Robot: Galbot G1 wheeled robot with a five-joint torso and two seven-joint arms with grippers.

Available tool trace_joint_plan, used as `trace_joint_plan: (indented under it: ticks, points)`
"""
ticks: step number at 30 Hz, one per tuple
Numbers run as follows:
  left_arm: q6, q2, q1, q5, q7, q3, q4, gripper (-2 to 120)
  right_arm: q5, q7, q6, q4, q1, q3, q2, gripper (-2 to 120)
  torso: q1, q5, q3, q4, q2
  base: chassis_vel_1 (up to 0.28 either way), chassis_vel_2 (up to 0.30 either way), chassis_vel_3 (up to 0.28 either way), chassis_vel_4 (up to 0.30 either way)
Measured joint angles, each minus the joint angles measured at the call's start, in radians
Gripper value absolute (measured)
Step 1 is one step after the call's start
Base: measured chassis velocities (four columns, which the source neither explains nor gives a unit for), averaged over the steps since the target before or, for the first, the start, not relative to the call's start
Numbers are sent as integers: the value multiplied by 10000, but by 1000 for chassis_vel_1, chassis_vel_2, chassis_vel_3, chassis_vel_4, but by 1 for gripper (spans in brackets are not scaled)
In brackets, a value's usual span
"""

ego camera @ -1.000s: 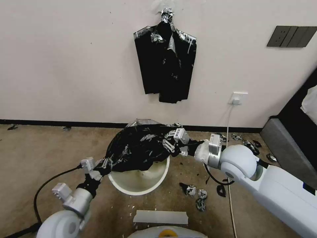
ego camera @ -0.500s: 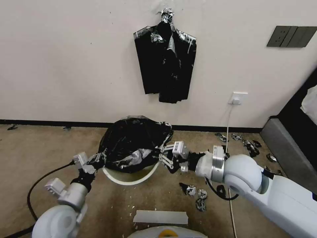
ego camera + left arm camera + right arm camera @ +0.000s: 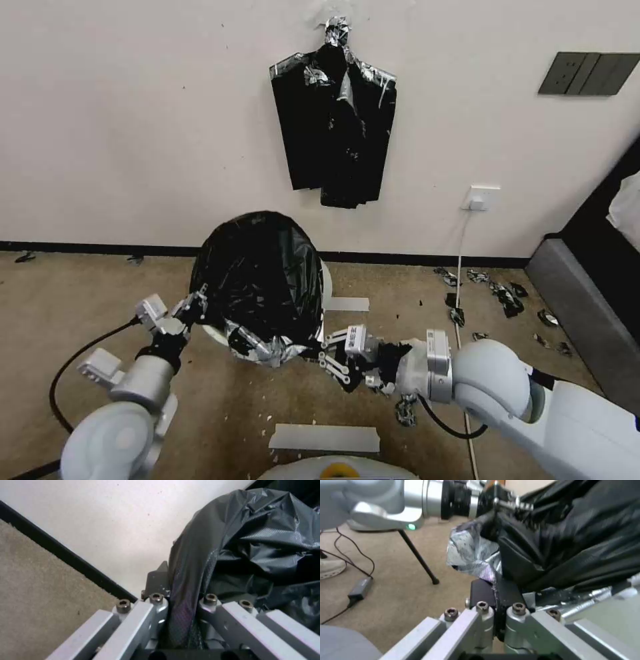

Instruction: Place a trash bag onto the trash bin.

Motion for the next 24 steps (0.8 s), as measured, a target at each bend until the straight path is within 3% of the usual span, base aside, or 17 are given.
trace_joint_plan:
  ticks: [9,24]
  points:
    - [111,-520,84,-312,-427,-19,-288,7,-362,-126,101,-349,-243,-28,184,0,0,-1,0,1,0,0,0,0,0]
    - [707,-1369,752,-407,-1232,197,-1226,7,-1674,-202,722,-2422,53,-176,758,0,0,0,0,1,0,0,0,0,0]
